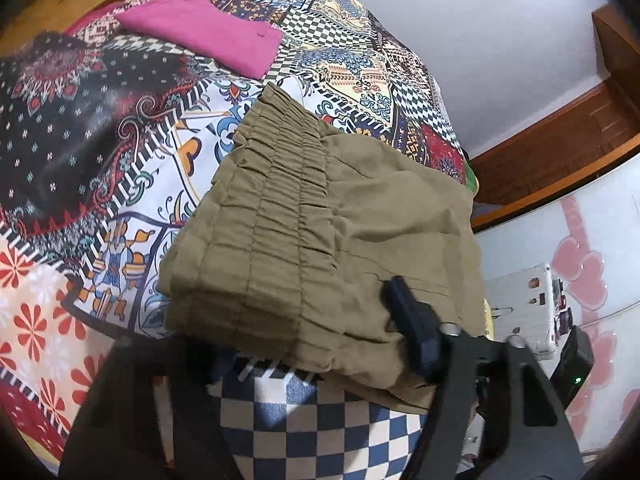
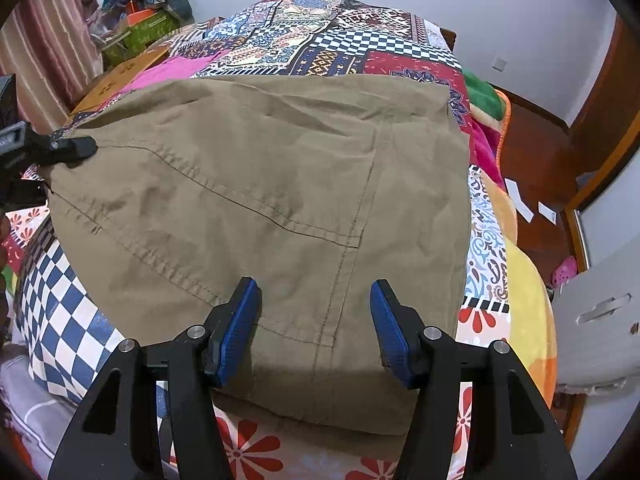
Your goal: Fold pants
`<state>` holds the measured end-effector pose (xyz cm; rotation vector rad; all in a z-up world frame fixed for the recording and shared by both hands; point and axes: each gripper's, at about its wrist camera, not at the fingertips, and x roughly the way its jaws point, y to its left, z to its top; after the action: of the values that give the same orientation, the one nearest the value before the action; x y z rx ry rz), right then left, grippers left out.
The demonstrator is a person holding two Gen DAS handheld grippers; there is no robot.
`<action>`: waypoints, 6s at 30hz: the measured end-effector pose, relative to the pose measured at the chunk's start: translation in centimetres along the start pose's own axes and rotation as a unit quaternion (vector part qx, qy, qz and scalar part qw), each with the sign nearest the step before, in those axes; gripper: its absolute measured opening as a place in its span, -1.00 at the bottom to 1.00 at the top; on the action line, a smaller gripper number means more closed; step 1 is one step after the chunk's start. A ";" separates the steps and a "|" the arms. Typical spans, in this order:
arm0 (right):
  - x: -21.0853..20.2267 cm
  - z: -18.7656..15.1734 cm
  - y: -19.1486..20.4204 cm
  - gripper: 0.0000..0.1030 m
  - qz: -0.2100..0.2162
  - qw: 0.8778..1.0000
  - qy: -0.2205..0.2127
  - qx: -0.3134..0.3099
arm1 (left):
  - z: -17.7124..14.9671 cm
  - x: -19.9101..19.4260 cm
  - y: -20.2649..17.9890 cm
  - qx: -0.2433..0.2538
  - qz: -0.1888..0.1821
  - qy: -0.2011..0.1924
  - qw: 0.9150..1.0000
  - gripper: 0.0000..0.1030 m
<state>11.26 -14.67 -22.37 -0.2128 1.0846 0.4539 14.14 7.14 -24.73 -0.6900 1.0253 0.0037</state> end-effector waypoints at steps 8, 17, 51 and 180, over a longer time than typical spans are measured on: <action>-0.5 1.0 0.5 0.06 -0.016 1.000 0.012 -0.012 | -0.3 -1.6 -1.0 0.062 0.034 -0.032 0.997 -0.24; -2.9 6.9 6.3 0.06 0.019 0.997 -0.041 -0.057 | -1.1 -5.0 2.0 0.068 0.067 -0.061 0.994 -0.27; -1.7 8.1 13.5 0.08 0.124 0.985 -0.005 -0.119 | -2.2 -10.9 -1.3 0.188 0.151 -0.169 0.956 -0.41; 0.5 0.7 -4.1 0.36 0.019 0.999 0.016 0.047 | 1.8 7.6 -8.8 0.299 0.047 0.070 0.951 -0.48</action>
<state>13.87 -17.92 -22.75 -0.1170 1.1404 0.4348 22.35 -1.21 -25.48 -0.0877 1.1208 -0.2679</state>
